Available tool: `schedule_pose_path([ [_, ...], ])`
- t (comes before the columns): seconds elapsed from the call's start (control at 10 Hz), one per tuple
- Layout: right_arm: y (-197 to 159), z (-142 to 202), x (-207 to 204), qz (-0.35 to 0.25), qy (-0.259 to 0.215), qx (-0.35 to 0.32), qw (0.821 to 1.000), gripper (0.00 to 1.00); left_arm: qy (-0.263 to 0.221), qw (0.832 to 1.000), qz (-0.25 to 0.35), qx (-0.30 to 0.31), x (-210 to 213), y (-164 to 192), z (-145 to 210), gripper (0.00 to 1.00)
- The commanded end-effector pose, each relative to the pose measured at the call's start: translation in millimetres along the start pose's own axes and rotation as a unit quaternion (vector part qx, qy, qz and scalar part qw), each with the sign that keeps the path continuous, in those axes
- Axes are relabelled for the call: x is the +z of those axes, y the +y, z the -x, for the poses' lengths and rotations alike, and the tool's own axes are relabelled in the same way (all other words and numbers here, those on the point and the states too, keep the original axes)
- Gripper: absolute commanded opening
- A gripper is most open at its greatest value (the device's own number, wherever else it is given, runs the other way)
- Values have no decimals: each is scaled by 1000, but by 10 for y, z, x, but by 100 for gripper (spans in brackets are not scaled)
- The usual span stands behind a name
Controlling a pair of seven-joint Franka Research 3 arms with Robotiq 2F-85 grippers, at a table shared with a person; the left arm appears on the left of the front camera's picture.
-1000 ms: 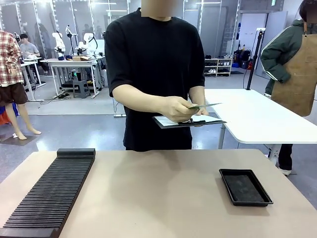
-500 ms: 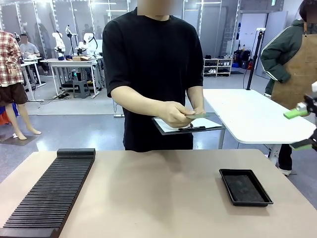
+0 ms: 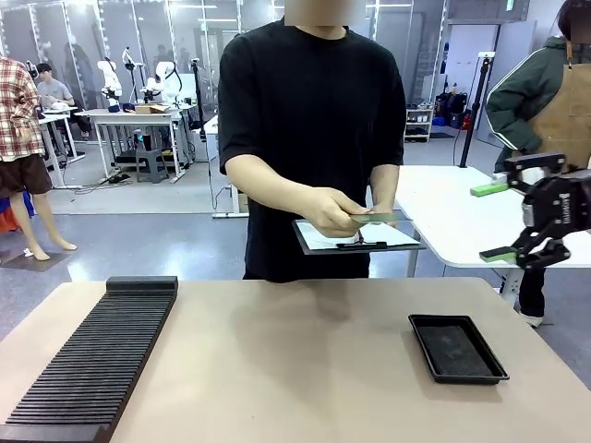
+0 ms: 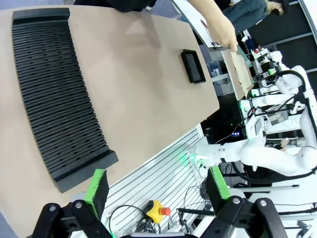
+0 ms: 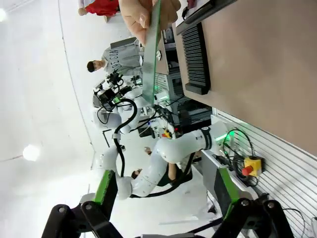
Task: Inspect the PCB.
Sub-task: Pick up the Blank PCB that the human is holding.
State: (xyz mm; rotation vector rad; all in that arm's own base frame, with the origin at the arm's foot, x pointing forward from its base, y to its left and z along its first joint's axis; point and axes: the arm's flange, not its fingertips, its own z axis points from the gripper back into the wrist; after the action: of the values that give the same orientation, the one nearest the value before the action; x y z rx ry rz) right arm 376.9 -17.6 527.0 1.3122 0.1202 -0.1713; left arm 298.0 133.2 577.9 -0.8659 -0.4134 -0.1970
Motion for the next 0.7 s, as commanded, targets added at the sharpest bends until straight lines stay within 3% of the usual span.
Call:
schedule_pose_path([
  [0.0, -44, -121, -245, -37, -10, -16, 999, 100, 4, 1000, -9, 4, 19, -25, -3, 100],
  [0.3, -145, -332, -670, -51, 27, -10, 998, 100, 4, 1000, -9, 4, 19, -25, -3, 100],
  [0.6, -172, -496, -846, -74, 39, 4, 996, 100, 4, 1000, -9, 4, 19, -25, -3, 100],
])
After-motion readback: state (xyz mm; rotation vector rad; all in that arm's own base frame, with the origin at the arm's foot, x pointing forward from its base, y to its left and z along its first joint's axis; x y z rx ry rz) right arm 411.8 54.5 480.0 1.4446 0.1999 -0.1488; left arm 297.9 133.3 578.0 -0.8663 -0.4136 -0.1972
